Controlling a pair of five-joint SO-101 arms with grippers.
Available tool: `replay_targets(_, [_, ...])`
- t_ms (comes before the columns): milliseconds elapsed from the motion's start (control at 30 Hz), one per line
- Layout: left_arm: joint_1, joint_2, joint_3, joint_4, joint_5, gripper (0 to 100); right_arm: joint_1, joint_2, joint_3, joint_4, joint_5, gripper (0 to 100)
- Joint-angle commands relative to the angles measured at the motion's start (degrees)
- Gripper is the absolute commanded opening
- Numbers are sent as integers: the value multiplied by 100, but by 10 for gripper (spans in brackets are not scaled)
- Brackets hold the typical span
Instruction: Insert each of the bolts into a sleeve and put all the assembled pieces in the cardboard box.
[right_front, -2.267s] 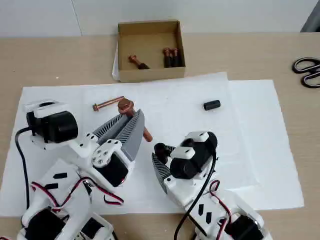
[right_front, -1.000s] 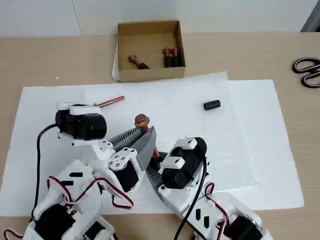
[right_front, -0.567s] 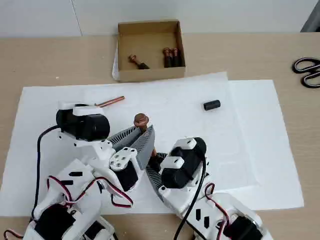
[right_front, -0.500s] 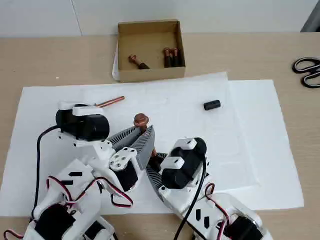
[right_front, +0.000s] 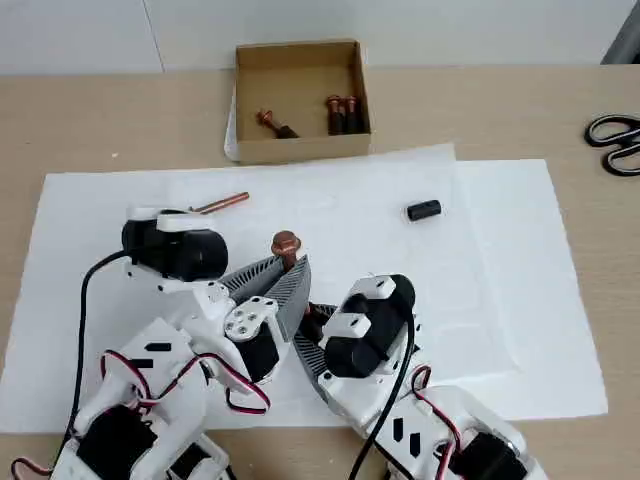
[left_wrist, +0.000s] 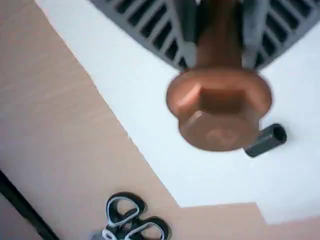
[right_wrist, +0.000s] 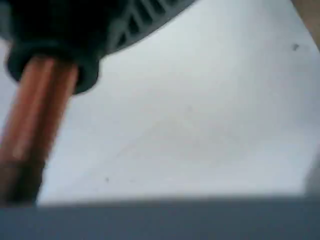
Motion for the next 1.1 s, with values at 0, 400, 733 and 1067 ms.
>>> replay_targets(0, [18, -26, 40, -132, -9, 7, -31, -57, -378, -40, 105, 4])
replay_targets(400, [826, -26, 13, 703, 0, 7, 321, -57, -378, -48, 360, 4])
replay_targets(733, [826, -26, 514, 1143, -18, 7, 312, -4, -360, -286, 360, 4])
replay_targets(1067, [826, -26, 602, 958, -18, 9, 312, -4, -360, -251, 369, 4])
